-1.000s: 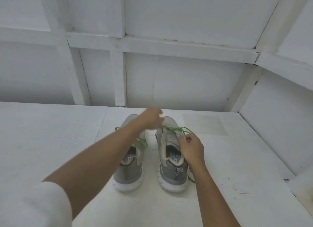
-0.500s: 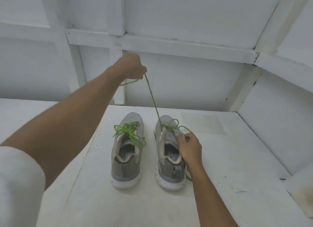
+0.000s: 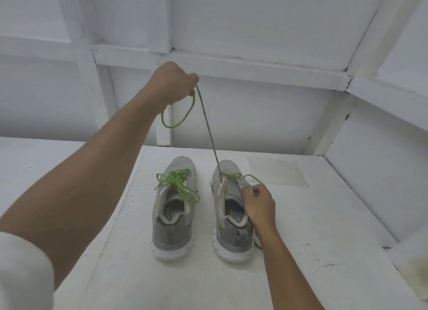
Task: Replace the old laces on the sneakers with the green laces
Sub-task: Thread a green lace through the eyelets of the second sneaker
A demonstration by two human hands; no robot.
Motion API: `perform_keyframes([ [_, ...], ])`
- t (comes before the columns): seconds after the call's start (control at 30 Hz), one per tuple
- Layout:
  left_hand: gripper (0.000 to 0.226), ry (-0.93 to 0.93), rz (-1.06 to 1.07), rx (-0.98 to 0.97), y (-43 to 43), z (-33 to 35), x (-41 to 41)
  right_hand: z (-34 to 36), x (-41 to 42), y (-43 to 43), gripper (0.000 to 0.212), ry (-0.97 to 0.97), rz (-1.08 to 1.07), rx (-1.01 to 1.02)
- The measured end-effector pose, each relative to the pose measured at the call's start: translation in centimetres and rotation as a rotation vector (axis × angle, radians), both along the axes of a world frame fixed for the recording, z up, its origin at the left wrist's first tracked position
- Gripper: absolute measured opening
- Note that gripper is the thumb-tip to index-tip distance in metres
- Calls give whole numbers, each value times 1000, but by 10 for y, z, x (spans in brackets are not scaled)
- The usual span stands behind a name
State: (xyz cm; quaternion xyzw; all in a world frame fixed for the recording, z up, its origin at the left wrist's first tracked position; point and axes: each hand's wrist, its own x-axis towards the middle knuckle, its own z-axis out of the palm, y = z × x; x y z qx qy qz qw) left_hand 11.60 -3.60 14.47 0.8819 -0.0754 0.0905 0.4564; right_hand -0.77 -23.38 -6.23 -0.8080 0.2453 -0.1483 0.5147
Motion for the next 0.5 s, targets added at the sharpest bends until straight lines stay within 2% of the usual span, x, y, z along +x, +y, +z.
perform_keyframes([
  [0.23, 25, -39, -8, -153, 0, 19, -19, -2, 0, -1, 17, -11, -7, 20],
  [0.37, 26, -50, -61, -161, -1, 18, -26, -2, 0, -1, 16, -15, -14, 33],
  [0.43, 25, -51, -86, -84, -2, 11, -28, -3, 0, 0, 16, -15, -13, 36],
  [0.5, 24, -17, -133, 116, -3, 0, -30, -2, 0, -2, 17, 2, 1, 43],
])
